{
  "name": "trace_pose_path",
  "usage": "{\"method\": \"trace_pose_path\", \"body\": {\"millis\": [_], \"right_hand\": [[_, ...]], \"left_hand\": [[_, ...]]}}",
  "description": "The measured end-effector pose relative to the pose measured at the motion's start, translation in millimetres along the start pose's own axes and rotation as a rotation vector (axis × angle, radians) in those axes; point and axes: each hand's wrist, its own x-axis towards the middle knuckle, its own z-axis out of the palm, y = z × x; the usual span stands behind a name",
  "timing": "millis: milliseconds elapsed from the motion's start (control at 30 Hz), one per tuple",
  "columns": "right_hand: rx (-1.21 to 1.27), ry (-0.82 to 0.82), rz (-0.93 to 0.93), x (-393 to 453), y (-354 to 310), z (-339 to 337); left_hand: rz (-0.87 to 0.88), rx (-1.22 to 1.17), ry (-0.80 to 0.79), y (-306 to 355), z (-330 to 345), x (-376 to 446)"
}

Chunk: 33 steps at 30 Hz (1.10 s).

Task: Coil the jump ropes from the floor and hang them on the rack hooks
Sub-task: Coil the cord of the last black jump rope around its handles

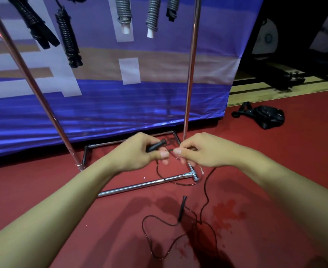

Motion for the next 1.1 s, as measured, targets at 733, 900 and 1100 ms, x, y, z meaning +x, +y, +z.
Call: {"method": "trace_pose_path", "body": {"millis": [733, 900, 1100], "right_hand": [[0.005, -0.03, -0.077, 3, -3, 5], [0.059, 0.006, -0.014, 4, -2, 6], [0.219, -0.197, 0.121, -1, 8, 2]], "left_hand": [[-0.16, -0.247, -0.033, -1, 9, -2], [-0.124, -0.34, -0.13, -3, 10, -1], [-0.045, 0.049, -0.082, -15, -12, 2]]}}
